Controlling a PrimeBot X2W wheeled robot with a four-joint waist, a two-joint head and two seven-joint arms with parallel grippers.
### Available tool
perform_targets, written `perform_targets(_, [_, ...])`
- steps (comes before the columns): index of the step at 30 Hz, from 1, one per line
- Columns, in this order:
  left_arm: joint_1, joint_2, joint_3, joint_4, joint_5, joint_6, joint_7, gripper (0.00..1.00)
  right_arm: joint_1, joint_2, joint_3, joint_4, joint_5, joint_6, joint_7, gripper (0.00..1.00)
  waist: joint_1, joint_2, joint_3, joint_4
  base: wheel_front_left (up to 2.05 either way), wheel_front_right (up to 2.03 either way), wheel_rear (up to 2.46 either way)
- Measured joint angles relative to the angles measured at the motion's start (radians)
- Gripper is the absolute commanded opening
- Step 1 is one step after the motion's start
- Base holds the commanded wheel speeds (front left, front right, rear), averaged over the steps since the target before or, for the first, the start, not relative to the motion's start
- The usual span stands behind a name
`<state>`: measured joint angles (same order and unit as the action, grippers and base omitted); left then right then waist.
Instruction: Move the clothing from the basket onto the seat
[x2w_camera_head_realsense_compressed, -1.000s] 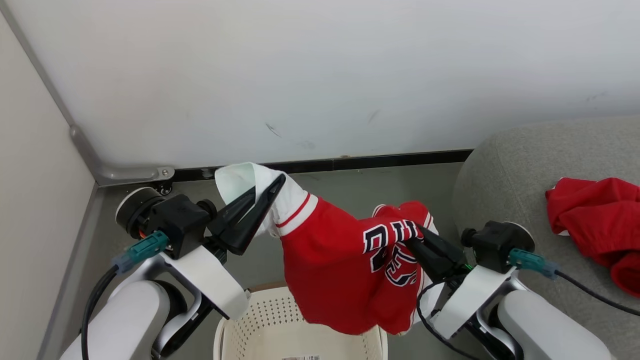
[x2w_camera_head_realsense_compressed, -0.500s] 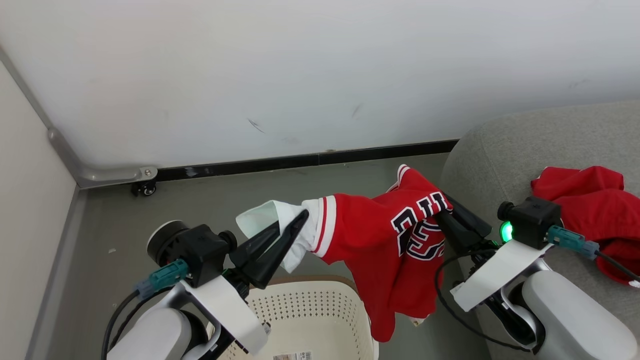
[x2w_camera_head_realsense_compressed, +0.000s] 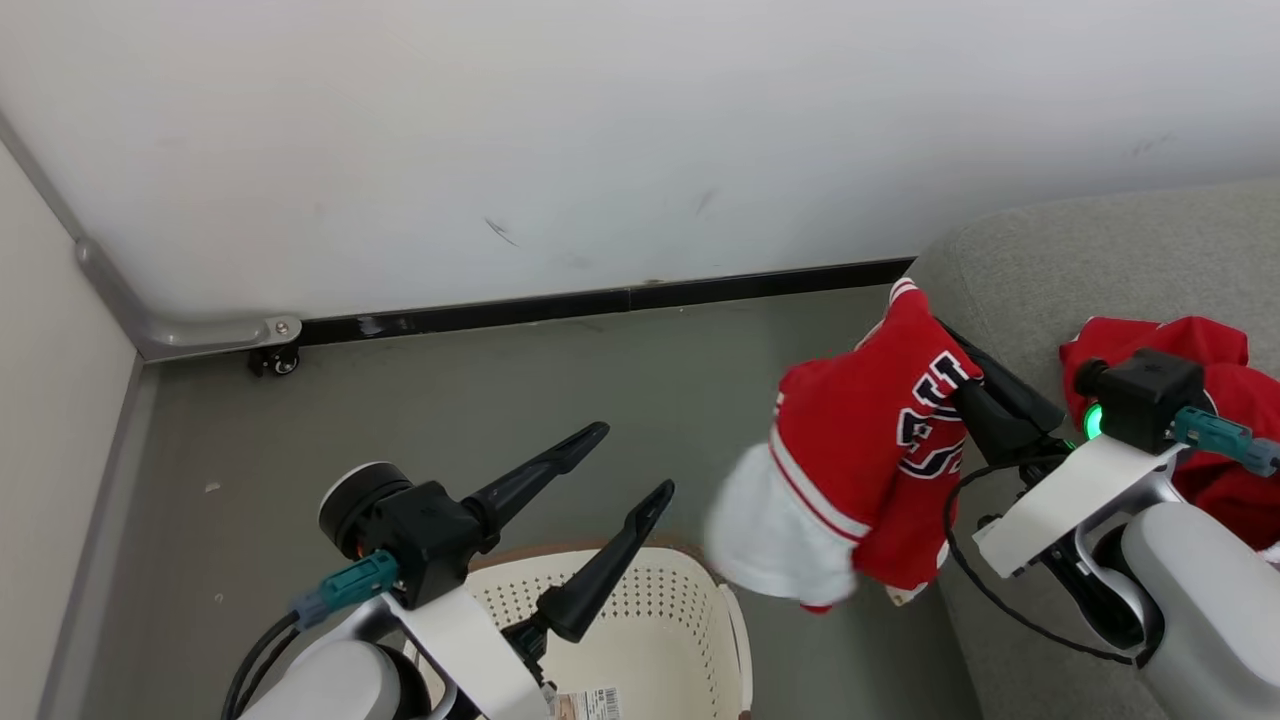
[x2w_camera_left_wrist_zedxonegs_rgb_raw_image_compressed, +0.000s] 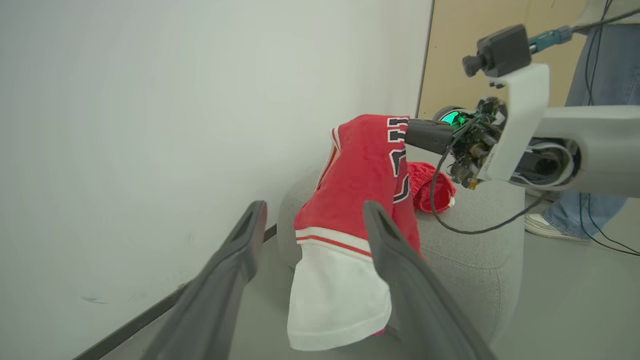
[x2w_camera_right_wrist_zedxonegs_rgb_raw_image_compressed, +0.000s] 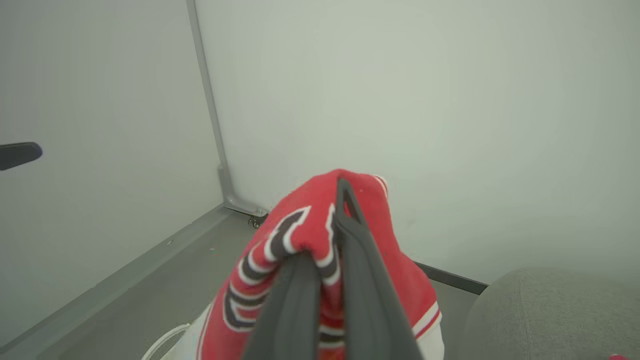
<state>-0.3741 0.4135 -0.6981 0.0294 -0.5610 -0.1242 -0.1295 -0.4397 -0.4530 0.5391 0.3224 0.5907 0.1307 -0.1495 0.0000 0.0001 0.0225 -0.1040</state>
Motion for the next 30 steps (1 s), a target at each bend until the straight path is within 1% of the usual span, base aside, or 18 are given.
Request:
perform_targets(7, [0.0, 0.013, -0.045, -0.004, -0.002, 0.0, -0.012, 1.0, 0.0, -0.025, -0.024, 0.0, 0.0, 0.0, 0.014, 0.0, 0.0, 0.0, 0.009, -0.012, 0.0, 0.0, 0.0])
perform_targets(18, [-0.001, 0.014, -0.098, -0.011, -0.026, 0.0, -0.022, 1.0, 0.006, -0.036, -0.049, -0.014, 0.0, 0.0, 0.018, 0.0, 0.0, 0.0, 0.016, -0.042, 0.0, 0.0, 0.0])
perform_targets(30, [-0.025, 0.013, -0.146, 0.001, -0.045, 0.0, -0.043, 1.0, 0.015, -0.044, -0.083, -0.034, -0.002, 0.0, 0.025, 0.0, 0.0, 0.0, 0.017, -0.092, 0.0, 0.0, 0.0])
